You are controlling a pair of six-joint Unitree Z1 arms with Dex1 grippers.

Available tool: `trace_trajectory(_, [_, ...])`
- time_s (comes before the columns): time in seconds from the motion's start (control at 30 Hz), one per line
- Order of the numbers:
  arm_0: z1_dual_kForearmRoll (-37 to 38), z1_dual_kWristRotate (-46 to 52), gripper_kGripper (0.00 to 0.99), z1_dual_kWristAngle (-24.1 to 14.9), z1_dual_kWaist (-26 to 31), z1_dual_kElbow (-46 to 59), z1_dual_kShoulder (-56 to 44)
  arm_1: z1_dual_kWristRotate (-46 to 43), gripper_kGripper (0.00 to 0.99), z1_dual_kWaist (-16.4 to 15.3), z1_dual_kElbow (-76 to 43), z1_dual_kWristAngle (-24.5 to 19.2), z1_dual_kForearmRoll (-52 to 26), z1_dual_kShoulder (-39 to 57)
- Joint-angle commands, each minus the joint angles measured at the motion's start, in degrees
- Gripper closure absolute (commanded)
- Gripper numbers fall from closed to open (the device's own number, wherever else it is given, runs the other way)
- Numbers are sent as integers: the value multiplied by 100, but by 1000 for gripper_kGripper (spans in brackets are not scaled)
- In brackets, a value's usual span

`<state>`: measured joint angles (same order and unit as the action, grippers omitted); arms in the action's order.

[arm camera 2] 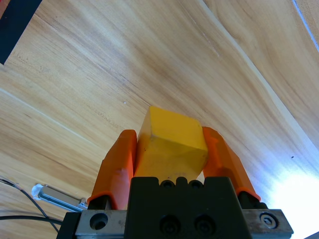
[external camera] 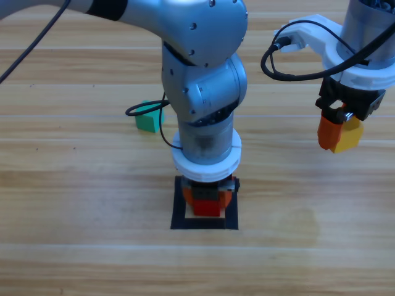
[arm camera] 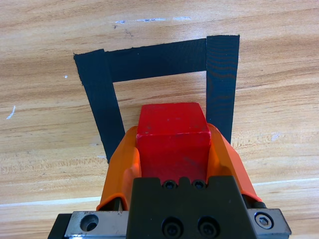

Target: Stack the blocks in the rectangular block: red at the bottom, yellow in the middle, green on top

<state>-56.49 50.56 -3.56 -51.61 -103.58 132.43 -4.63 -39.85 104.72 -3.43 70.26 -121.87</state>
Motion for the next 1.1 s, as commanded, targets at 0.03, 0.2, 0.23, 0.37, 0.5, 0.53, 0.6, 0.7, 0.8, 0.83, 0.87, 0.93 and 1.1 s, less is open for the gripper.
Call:
trace_trajectory(0.03, [59, -11, 990, 48, 142, 127, 178, 59, 809, 197, -127, 79, -100, 5])
trace_trajectory(0.2, [59, 33, 990, 39, 142, 119, 187, 59, 809, 197, -127, 79, -109, 5])
trace_trajectory(0.23, [59, 42, 990, 39, 142, 119, 187, 59, 809, 197, -127, 79, -100, 5])
trace_trajectory(0.37, [50, 130, 125, 4, 134, 83, 152, 67, 809, 197, -136, 88, -109, 5])
trace_trajectory(0.5, [50, 147, 0, -13, 134, 207, 64, 76, 809, 197, -136, 97, -109, 5])
trace_trajectory(0.53, [50, 147, 0, -31, 134, 233, 46, 85, 809, 197, -136, 97, -109, 5])
trace_trajectory(0.6, [50, 147, 0, -49, 142, 294, -33, 111, 809, 197, -127, 97, -109, 5])
trace_trajectory(0.7, [50, 130, 0, -119, 142, 356, -297, 155, 809, 223, -101, 97, -109, 58])
trace_trajectory(0.8, [42, 33, 0, -198, 142, 365, -736, 226, 809, 293, -48, 123, -109, 93])
trace_trajectory(0.83, [24, -28, 0, -207, 151, 356, -929, 234, 811, 293, -39, 141, -100, 102])
trace_trajectory(0.87, [24, -81, 0, -277, 186, 321, -1175, 252, 809, 293, -39, 150, -109, 119])
trace_trajectory(0.93, [-2, -239, 0, -303, 301, 207, -1659, 278, 811, 293, -48, 150, -109, 146])
trace_trajectory(1.1, [-169, -723, 0, -198, 652, 66, -2925, 357, 811, 258, -75, 326, -153, 330])
